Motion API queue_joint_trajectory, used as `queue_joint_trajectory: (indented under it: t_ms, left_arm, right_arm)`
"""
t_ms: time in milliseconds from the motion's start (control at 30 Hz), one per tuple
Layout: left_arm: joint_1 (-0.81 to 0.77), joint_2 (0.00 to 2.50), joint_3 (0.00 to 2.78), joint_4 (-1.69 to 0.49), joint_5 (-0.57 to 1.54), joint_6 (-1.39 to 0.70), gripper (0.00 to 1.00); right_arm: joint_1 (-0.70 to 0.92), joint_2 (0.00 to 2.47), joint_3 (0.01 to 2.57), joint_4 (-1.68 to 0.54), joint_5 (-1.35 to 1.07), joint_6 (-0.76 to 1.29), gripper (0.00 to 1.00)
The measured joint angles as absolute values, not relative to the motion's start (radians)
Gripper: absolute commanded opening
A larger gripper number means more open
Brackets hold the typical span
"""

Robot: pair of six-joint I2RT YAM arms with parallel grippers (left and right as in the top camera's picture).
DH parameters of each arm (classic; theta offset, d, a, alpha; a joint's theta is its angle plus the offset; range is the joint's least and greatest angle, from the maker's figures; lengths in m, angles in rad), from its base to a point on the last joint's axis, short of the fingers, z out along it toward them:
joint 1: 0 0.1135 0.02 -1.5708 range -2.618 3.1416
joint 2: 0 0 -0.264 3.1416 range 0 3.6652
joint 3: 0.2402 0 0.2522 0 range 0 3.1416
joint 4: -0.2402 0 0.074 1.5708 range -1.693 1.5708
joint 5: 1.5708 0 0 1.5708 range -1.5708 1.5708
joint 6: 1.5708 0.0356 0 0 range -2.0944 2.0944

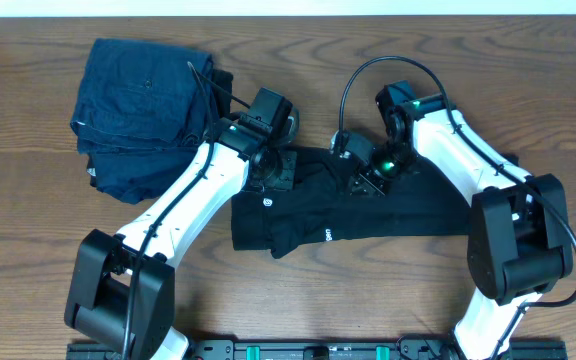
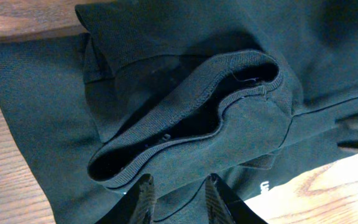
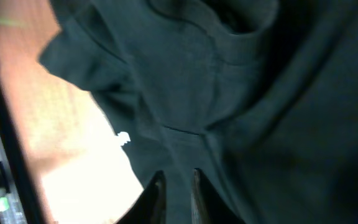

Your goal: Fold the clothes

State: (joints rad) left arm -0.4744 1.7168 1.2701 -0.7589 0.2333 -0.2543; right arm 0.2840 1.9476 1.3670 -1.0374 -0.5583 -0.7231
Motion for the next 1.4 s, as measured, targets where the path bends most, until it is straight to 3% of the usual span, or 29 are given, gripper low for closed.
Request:
queue_joint_trajectory:
  t_ms: [400,767,1333,1400]
  left_arm:
    - [-0.474,1.717,1.270,-0.760,0.232,-0.254,0.30]
    - [-0.474,1.717,1.270,-0.762,0.232,-0.254,0.30]
    - [-0.474,1.717,1.270,-0.763,0.232,-0.254,0.30]
    - [-0.474,1.717,1.270,-0.764,0.232,-0.254,0.29]
  right_arm:
    - [0.213,1.948,1.238,-0.869,-0.529,-0.728,0.58]
    - [0.212,1.948,1.200,-0.850,-0.591,-0.731,0.56]
    - [0.212,1.947,1.204,-1.052,-0.633,-0.731,0.56]
    - [0.212,1.948,1.205,-1.079,-0.642,-0.730,0.47]
